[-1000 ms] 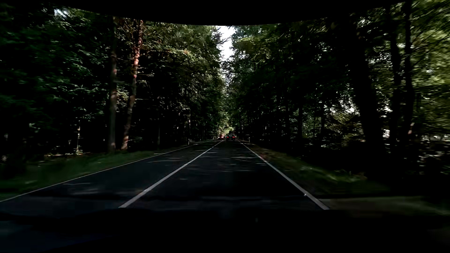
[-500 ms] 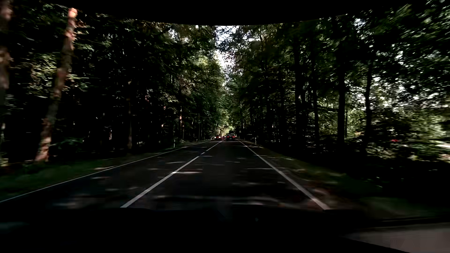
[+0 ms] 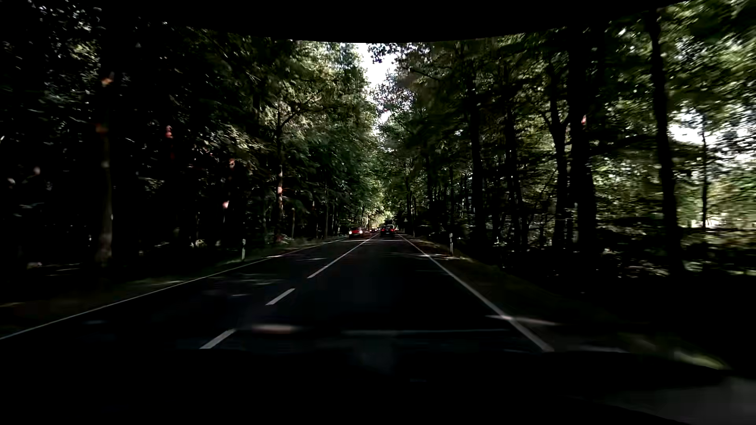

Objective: Follow the waypoints while adhering to traffic rules and regulations

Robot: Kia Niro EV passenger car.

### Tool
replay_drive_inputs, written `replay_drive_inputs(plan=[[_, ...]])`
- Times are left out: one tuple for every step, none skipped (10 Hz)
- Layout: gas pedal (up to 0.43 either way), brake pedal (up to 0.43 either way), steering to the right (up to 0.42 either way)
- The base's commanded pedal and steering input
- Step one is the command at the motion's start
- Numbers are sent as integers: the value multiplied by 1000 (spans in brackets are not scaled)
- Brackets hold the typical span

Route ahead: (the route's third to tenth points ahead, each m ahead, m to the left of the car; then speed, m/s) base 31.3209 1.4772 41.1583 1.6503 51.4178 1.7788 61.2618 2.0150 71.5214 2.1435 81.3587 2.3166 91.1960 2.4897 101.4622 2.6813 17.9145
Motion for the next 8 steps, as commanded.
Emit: replay_drive_inputs(plan=[[169, 0, -2], [169, 0, -2], [169, 0, -2], [169, 0, -2], [169, 0, -2], [169, 0, -2], [169, 0, -2], [169, 0, -2]])
